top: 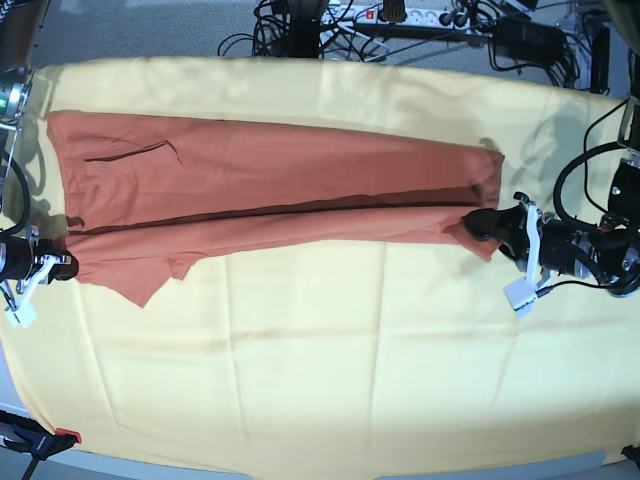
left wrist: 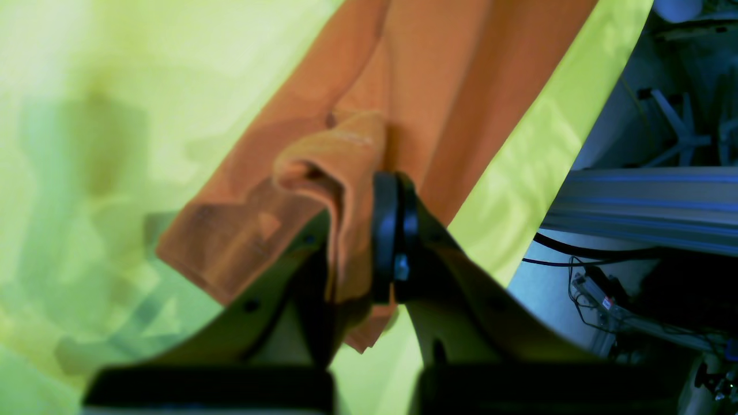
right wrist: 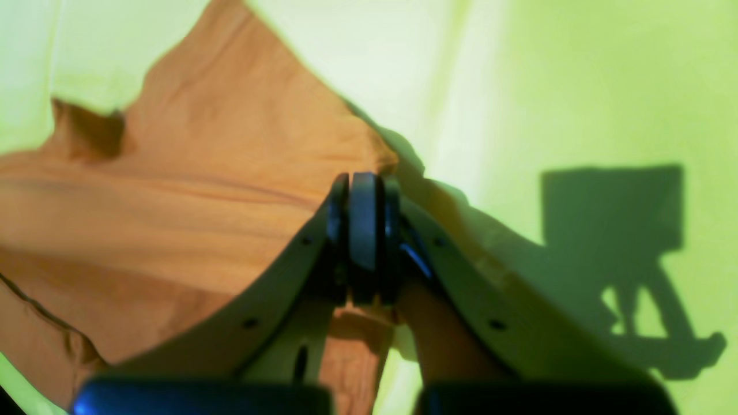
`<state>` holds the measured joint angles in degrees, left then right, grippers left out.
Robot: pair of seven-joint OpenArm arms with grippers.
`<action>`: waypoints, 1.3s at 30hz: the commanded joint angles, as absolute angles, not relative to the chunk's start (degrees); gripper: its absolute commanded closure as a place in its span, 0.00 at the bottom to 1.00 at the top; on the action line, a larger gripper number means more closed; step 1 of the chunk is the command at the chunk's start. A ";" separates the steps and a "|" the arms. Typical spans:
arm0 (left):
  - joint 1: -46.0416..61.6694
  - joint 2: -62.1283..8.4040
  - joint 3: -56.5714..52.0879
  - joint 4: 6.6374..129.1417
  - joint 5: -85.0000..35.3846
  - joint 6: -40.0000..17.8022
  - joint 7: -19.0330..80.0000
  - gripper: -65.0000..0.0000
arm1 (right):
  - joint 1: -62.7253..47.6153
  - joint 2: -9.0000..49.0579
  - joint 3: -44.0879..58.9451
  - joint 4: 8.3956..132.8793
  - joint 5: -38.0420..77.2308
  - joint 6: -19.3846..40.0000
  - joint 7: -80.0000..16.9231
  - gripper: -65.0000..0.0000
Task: Fold the T-shirt properly
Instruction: 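Lift the hem and fold it over toward the collar with both grippers, then lay the folded hem down along the shoulder edge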
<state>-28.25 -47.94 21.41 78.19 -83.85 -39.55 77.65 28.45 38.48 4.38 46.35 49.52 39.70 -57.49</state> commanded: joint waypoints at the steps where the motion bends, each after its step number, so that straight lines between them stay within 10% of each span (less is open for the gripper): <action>1: -29.28 -48.84 20.78 78.78 -85.00 -40.00 77.87 1.00 | 30.15 39.81 4.75 47.31 50.17 40.00 -56.64 1.00; 10: -23.64 -48.90 20.78 78.74 -85.00 -40.00 79.57 1.00 | 29.74 40.01 4.75 47.31 51.27 40.00 -56.58 1.00; 16: -23.00 -48.88 20.78 78.74 -85.00 -40.00 79.35 0.64 | 31.18 40.18 4.78 47.33 55.79 40.00 -56.69 0.39; 39: -22.55 -48.86 20.78 78.63 -85.00 -40.00 76.36 0.57 | 26.35 27.94 4.78 48.01 46.39 40.00 -51.40 0.40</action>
<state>-21.41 -47.75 21.41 78.02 -84.03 -39.55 76.73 25.39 27.38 4.69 47.57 47.44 40.14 -50.17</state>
